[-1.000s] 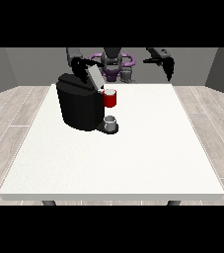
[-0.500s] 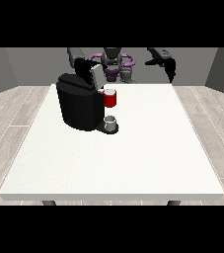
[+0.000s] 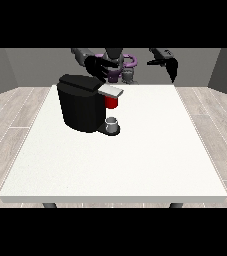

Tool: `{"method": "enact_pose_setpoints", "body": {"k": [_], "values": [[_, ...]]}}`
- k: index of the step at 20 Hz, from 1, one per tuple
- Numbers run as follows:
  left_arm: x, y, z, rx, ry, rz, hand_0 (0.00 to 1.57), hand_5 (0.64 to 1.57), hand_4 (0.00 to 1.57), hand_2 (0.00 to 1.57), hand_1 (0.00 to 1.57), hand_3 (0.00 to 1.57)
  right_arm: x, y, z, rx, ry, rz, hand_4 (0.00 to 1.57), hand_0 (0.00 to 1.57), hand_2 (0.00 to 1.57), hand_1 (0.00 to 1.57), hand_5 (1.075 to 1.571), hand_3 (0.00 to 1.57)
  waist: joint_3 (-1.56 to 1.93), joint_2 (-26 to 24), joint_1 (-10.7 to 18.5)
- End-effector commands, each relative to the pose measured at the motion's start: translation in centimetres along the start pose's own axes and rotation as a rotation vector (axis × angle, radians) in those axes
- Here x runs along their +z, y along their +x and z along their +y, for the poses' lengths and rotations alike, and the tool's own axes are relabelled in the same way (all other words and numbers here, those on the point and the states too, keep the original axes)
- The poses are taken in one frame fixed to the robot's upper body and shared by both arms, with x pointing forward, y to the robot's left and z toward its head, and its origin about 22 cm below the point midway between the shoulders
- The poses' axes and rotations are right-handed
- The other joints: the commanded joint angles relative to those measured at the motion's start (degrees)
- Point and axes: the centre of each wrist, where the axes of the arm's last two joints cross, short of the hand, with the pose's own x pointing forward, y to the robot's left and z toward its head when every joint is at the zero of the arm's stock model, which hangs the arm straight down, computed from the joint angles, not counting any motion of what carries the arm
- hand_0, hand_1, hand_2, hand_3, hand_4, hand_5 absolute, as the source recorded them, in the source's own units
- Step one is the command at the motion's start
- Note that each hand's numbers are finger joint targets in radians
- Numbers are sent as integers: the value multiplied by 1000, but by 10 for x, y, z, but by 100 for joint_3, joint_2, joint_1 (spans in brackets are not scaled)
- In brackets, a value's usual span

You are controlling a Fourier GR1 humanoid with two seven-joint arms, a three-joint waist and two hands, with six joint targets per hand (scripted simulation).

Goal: Insert the coffee pod into the coffee machine and close the lid

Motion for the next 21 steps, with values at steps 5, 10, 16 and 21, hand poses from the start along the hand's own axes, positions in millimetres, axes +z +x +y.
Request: {"method": "enact_pose_setpoints", "body": {"k": [5,10,16,21], "values": [[-6,14,-21,-25,-17,-75,0,1571,202,0,0,0,-11,6,10,36,28,-12,142,0,0,0,1571,0,2,-33,43],[13,-12,-26,10,-5,-105,0,1571,245,0,0,0,-10,15,11,12,72,-77,30,0,0,0,1571,0,1,-167,-84],[15,-27,-23,31,15,-24,0,1571,192,0,0,0,26,-9,62,-154,147,-107,275,0,0,0,1571,0,1,-678,-433],[39,-39,-3,46,51,71,0,1571,192,0,0,0,88,-64,73,-267,33,17,157,0,0,0,1571,0,2,-1103,-587]]}}
